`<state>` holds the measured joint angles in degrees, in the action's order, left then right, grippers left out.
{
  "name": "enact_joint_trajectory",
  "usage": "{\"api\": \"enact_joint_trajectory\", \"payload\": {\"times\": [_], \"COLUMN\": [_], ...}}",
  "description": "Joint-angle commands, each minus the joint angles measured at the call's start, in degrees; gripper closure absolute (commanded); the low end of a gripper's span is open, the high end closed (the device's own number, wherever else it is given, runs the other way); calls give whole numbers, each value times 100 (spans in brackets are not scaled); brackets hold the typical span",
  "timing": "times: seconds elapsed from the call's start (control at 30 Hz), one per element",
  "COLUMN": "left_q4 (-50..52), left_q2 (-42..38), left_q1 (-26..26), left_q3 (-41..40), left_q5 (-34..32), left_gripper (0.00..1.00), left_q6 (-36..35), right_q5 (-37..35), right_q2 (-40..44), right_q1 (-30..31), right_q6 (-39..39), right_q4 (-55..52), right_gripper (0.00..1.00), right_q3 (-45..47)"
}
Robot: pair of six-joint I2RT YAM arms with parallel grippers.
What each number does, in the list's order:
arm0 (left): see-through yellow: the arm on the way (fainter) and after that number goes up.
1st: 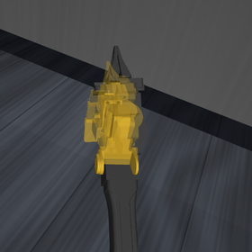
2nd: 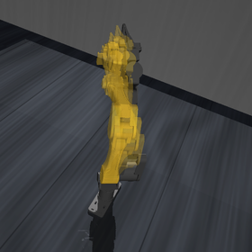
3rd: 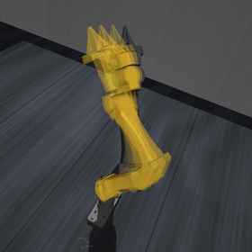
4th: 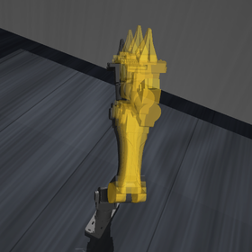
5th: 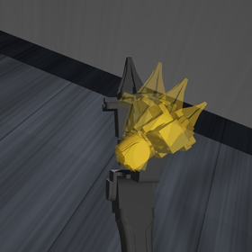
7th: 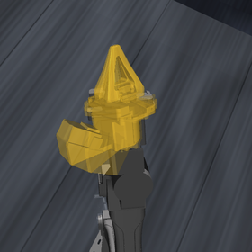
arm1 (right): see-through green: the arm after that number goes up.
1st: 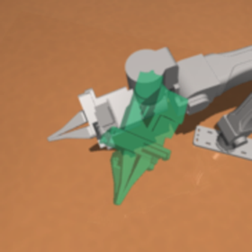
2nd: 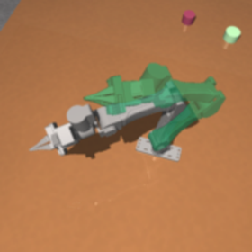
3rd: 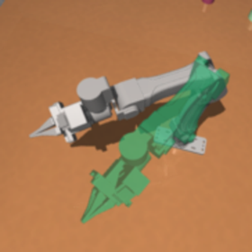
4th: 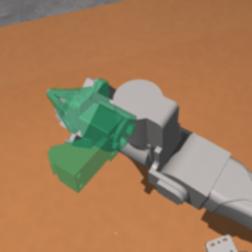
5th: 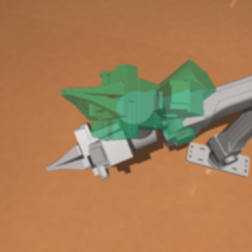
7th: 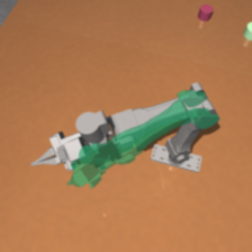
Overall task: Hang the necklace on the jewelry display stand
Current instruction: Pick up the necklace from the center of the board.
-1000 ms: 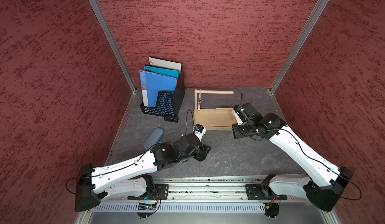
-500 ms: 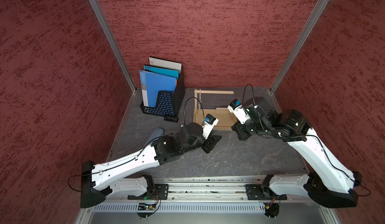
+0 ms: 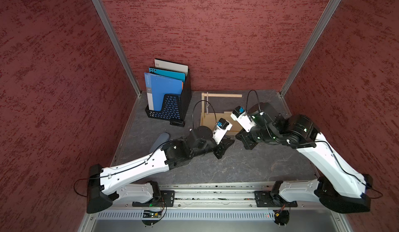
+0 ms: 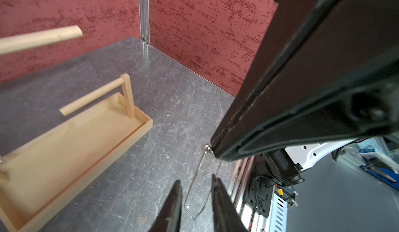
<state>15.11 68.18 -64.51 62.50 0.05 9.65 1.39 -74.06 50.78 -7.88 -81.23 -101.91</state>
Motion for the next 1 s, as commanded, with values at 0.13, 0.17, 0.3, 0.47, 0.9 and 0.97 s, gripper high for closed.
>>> {"api": "enact_joint_trajectory", "payload": {"times": [0.13, 0.17, 0.3, 0.47, 0.9, 0.97], "left_q4": [-213, -224, -301, -303, -35, 81], "left_q2": [79, 81, 98, 207, 233, 176], "left_q1": [-4, 0, 27, 62, 128, 125], "left_q3": [184, 175, 186, 278, 421, 402], "left_q5": [74, 55, 12, 10, 166, 99], "left_gripper": [85, 85, 81, 75, 100, 100], "left_q6": [-29, -33, -25, -25, 47, 112], "right_q5": [66, 74, 97, 129, -345, -578], "right_q2": [-12, -3, 23, 32, 194, 246], "right_q1": [85, 82, 90, 96, 110, 107], "right_q6": [-3, -10, -44, -72, -155, -209], "right_q4": [42, 38, 75, 130, 212, 241], "right_gripper": [100, 100, 100, 100, 100, 100], "right_q3": [-27, -6, 48, 74, 291, 351]}}
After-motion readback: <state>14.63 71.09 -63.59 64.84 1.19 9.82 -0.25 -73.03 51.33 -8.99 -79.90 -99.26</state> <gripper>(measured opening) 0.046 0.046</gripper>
